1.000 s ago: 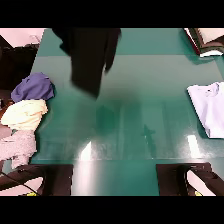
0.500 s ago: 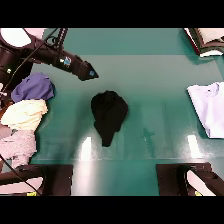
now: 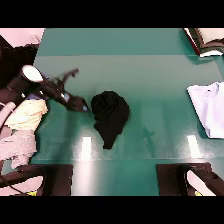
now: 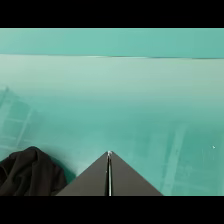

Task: Fold the shirts.

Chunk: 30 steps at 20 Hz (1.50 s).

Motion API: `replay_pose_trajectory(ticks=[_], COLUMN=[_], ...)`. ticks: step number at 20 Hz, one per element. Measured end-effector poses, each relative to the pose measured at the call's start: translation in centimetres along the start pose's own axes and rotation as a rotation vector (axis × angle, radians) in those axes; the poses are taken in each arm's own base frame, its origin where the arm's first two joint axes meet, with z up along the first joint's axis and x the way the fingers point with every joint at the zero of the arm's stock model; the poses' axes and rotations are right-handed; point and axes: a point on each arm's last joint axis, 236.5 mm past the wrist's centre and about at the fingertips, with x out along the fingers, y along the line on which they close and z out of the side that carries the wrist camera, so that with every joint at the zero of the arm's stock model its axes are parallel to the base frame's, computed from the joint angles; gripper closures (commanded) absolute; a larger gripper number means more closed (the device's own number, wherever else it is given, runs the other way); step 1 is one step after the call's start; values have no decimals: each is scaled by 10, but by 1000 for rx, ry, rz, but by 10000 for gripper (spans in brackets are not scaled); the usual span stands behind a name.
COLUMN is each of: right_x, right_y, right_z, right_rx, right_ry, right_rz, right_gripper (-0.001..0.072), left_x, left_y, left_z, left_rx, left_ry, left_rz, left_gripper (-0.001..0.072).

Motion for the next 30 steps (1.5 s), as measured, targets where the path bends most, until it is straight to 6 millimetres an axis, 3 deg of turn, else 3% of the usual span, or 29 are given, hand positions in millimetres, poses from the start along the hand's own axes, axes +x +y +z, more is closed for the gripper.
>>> replay_pose_trajectory(ticks=[1,4,9,12,17,19,21,24,25,26,27,30], right_x=[1,8,28,40,58,65,74,91,99,107,116,147], right_y=[-1,-4,-13,-19,-18,-12,-6,7,12,17,24,50], right_z=[0,-5,-31,-49,-78,-91,-107,-137,-150,-164,-181,-231], right_rx=[0,7,42,66,85,83,79,72,68,66,68,115], right_ry=[3,25,108,159,239,272,309,376,403,430,465,570], right_rz=[0,0,2,2,19,36,56,91,103,117,136,217], right_gripper=[694,695,695,694,694,695,695,688,594,374,272,256], left_x=[14,52,91,100,93,76,45,-24,-51,-77,-105,-172], left_y=[3,10,7,8,-13,-34,-63,-109,-121,-129,-135,-139], left_z=[-11,-32,-37,-31,-23,-13,2,19,22,24,26,27], left_rx=[-24,-62,-31,-36,-8,55,153,341,400,444,476,502], left_ry=[12,11,-39,-78,-79,-95,-141,-239,-279,-319,-371,-488], left_rz=[-15,-29,9,30,-1,-21,-20,56,109,166,235,421], left_gripper=[140,144,154,663,686,685,685,684,684,684,684,684])
